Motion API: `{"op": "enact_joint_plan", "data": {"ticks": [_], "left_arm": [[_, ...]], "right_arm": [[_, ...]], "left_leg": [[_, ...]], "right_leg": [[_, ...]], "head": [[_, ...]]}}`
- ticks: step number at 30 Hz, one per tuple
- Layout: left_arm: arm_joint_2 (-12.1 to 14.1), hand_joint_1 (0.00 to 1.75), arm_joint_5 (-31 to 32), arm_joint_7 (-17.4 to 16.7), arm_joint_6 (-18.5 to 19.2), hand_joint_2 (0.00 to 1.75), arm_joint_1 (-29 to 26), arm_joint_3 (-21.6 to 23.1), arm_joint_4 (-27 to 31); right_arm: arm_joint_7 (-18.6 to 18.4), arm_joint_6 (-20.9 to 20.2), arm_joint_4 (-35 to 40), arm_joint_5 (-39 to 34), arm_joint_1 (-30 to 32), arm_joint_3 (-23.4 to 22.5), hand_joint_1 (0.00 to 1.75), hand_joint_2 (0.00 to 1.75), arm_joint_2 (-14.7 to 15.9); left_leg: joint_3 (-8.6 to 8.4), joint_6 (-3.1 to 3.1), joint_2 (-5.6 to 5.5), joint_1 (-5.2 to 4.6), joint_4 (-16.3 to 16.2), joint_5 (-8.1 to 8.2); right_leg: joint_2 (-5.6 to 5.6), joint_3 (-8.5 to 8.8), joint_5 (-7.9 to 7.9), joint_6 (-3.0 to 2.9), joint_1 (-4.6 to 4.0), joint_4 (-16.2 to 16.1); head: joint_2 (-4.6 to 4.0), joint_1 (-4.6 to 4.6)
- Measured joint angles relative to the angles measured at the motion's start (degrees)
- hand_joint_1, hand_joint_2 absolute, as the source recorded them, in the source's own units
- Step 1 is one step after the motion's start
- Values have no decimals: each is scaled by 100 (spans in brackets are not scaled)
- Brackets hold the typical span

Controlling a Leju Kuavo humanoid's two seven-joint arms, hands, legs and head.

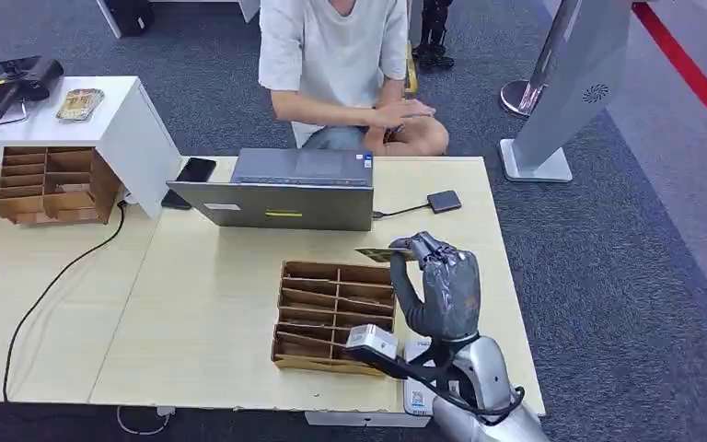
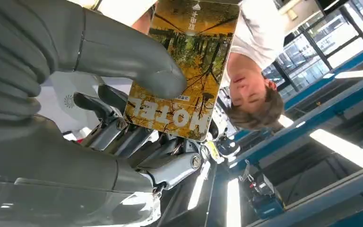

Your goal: Pass the card to the sensor for recognition and then transmit it.

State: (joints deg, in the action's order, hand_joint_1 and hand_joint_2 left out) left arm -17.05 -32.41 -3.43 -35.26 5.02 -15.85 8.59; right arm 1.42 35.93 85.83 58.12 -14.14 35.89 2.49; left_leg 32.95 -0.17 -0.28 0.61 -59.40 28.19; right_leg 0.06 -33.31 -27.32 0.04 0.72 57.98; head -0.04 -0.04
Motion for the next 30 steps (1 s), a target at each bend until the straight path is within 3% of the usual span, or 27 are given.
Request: {"op": "enact_joint_plan", "data": {"ticks": [7,11,18,24,30], "left_arm": [[-2,0,-4,0,0,0,-2,-4,13],[-13,0,-96,66,-4,0,-8,-37,17],[-35,0,-302,223,-4,0,-21,-184,31],[-37,0,-634,301,-4,0,-21,-186,33],[-39,0,-763,356,-4,0,-21,-186,33]], "right_arm": [[35,0,28,-32,30,2,175,175,0],[204,20,127,-492,190,2,175,175,15],[840,-11,363,-1651,886,-155,175,175,74],[1316,-387,417,-2483,1420,-448,175,175,74],[1506,-533,415,-2942,1703,-603,175,175,59]], "left_leg": [[0,0,0,0,0,0],[-1,0,-1,0,0,0],[1,4,-1,-1,0,4],[1,5,-1,-1,0,4],[0,4,-1,-1,0,4]], "right_leg": [[0,0,0,0,0,0],[-1,-1,-1,0,0,-1],[-1,-1,-2,2,0,-2],[-1,-1,-2,2,0,-2],[-1,0,-2,2,0,-2]], "head": [[0,0],[0,0],[0,-2],[0,0],[0,0]]}}
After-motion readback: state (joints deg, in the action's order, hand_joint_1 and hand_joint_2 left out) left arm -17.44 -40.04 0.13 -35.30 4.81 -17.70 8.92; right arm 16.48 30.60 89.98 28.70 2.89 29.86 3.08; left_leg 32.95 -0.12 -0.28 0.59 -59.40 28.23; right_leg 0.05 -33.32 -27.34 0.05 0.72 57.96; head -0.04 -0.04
